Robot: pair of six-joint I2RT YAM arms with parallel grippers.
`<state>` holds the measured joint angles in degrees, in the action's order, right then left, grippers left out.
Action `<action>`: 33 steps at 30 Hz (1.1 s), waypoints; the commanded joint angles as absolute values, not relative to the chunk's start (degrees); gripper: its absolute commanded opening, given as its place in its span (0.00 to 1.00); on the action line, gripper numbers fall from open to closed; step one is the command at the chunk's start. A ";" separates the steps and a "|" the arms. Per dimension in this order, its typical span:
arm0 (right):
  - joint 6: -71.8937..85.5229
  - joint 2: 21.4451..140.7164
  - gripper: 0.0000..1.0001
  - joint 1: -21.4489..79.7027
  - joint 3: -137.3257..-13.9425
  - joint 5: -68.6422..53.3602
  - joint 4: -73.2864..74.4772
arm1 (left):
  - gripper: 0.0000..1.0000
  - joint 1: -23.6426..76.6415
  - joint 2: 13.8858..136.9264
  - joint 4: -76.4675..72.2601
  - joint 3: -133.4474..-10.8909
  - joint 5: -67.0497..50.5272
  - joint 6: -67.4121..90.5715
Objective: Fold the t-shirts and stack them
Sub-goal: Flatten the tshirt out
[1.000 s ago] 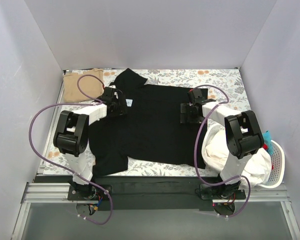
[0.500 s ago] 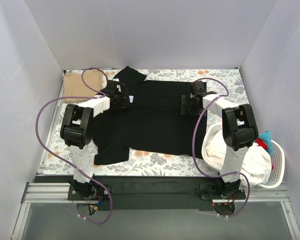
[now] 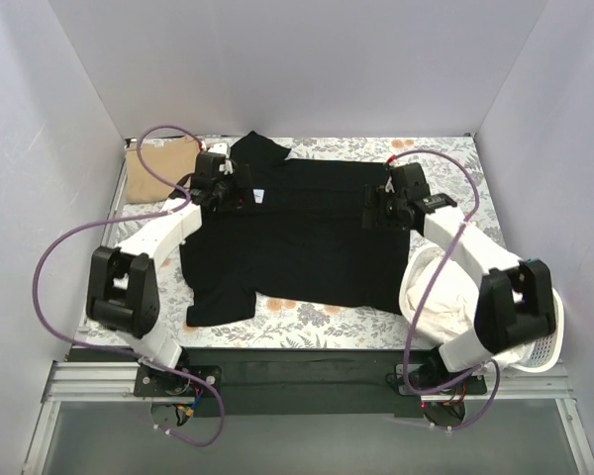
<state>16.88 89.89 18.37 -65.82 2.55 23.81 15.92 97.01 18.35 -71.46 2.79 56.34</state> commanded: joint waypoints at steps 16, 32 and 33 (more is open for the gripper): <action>25.31 82.70 0.95 32.34 -52.91 5.18 23.21 | 0.91 9.32 86.31 20.21 -50.19 2.28 59.42; 26.10 90.35 0.95 34.28 -52.12 6.77 19.34 | 0.91 4.84 95.62 20.57 -50.53 2.11 57.84; 26.02 90.61 0.95 34.36 -52.12 6.85 19.07 | 0.91 4.49 96.06 20.48 -51.41 2.02 57.48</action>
